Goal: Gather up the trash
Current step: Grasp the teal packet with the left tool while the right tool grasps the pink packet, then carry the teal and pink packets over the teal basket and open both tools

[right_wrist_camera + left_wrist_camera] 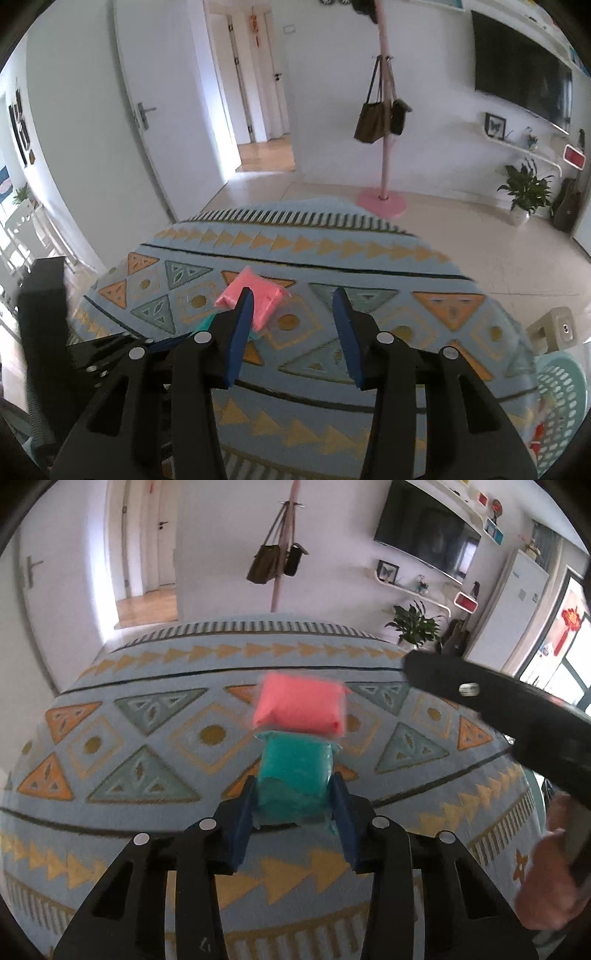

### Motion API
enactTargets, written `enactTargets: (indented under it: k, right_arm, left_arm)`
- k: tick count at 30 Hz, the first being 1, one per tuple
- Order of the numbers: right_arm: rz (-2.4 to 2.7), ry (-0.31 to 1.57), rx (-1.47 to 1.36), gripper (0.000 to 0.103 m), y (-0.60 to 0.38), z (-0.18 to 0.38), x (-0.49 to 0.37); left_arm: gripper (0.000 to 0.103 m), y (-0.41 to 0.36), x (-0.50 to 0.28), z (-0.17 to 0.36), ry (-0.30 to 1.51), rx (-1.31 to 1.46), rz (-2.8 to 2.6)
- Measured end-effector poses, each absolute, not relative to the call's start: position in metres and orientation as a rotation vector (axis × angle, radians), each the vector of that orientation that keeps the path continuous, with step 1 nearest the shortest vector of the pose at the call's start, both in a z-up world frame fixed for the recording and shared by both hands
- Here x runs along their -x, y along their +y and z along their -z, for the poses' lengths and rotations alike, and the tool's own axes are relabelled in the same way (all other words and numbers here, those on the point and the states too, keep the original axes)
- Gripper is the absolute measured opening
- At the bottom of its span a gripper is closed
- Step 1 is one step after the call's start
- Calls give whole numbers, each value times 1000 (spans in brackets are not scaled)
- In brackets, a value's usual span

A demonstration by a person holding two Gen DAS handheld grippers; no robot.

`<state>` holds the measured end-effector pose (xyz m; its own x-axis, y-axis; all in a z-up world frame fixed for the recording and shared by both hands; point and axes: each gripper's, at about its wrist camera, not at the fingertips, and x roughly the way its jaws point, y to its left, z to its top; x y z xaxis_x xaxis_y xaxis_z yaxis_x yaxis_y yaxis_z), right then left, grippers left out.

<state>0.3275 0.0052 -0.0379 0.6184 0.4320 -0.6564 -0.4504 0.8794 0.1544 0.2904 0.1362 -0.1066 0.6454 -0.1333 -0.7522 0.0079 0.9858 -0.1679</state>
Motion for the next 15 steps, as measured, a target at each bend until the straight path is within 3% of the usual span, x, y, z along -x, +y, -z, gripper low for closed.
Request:
enactTargets:
  k: [5,7,11,13,15]
  right_arm:
    - [-563,809,10,43,30,56,-337]
    - [-573,824,19,54,41,62,-340]
    - [-565,863,63,60,60,74,-347]
    - [-552,899,88,69,69,81,-352]
    - [-534,917,100,69,76,87,-356]
  left_arm:
    - [38,172,-267,103,854,183,13]
    - [38,187,-262,103,840,174,-44]
    - [38,211,-256,104,816,191,-123]
    - [38,221,-252,105,803,215,-146]
    - [38,226,-250,102,791,235,-145]
